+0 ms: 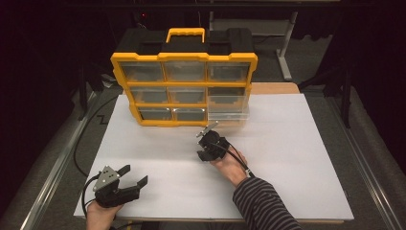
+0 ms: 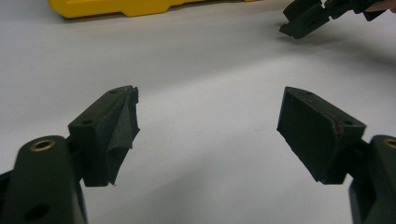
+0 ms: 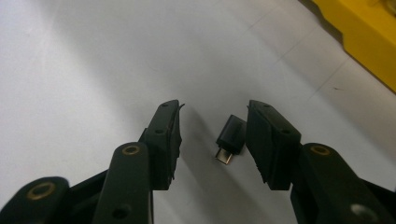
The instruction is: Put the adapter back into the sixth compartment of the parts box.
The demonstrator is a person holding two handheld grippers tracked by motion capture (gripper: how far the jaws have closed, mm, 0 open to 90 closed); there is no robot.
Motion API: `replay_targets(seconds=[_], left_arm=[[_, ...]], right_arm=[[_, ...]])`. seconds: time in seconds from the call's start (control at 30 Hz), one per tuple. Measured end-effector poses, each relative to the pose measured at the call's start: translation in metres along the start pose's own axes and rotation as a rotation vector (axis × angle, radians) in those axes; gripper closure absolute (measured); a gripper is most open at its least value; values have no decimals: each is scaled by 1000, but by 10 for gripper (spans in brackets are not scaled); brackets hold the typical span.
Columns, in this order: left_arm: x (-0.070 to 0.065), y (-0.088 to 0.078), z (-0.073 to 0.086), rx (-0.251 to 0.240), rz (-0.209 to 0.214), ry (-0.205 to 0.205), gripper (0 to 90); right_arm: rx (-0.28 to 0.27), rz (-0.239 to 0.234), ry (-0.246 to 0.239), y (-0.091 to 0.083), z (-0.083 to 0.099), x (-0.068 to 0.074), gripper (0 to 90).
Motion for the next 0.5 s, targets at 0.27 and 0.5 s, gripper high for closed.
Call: replay_targets(seconds=[0.27,0.5], left_arm=[[0,0,0,-2,1,2,212],[0,0,0,-2,1,4,212]], right_arm=[[25,29,-8,2,-3,-1,597],[39,47,-9,2,-3,-2,592]])
Point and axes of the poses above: each handheld gripper's, and its own axes: y roughly forward along the jaws, z roughly out of its underside, x roughly to its left, the point moved 5 cm from there along y, roughly forward along the jaws, and after that the axes turned 7 degrees about x, right-handed, at the moved point
